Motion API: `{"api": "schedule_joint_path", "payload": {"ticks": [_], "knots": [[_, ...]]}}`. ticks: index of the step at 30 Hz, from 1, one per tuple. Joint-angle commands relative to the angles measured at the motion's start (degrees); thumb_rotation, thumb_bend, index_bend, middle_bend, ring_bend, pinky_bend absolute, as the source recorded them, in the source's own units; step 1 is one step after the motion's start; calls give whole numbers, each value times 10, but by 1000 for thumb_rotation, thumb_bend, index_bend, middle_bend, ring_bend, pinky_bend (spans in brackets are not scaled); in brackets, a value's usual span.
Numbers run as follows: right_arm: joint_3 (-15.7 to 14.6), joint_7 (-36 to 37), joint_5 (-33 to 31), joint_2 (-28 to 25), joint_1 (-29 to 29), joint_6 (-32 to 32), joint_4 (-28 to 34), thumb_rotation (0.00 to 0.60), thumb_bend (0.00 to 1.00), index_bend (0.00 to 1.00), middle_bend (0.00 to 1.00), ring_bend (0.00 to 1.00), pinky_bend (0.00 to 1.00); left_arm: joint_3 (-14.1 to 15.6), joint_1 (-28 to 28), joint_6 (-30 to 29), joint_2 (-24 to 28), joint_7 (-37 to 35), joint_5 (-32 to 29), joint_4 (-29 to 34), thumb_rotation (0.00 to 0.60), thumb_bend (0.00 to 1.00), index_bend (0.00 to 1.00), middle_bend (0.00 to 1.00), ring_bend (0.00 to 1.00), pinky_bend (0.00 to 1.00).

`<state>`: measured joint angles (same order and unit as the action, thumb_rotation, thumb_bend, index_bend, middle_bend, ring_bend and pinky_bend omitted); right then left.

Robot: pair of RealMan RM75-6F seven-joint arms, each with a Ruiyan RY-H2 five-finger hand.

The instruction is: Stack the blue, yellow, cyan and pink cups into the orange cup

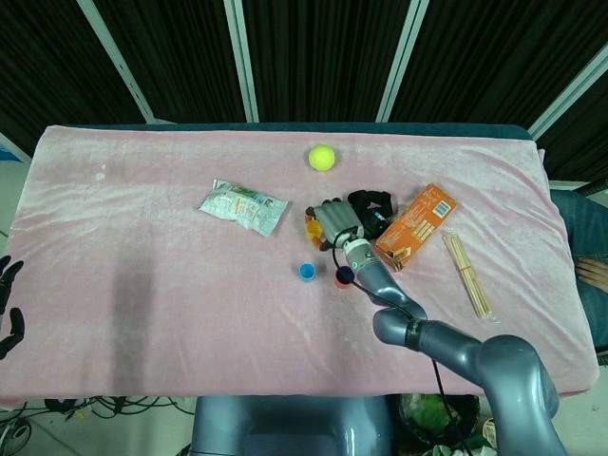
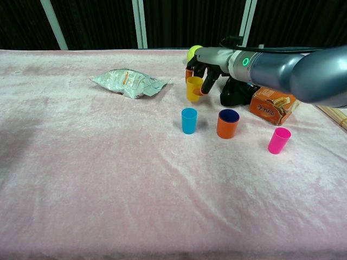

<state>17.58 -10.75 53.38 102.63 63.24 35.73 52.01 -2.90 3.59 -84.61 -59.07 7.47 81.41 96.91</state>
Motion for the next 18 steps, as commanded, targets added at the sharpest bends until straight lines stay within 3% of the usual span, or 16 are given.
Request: {"api": "schedule_joint_path", "payload": {"ticks": [1,11,18], "knots": [[-4,-16,7,-37,-16,24,49,600,359,494,469,262,211,1,1,1,0,2,1,0,600,706,55,10,0,17],[-32,-92,-4,-194,-81,105,304,600,359,494,469,262,211,2,2,4,1,8,1,3,600,706,55,10,0,17],[-55,-131,2,-256,-113,161,423,600,359,495,467,262,211,3,2,3,0,11,3,3,600,706,55,10,0,17]]}}
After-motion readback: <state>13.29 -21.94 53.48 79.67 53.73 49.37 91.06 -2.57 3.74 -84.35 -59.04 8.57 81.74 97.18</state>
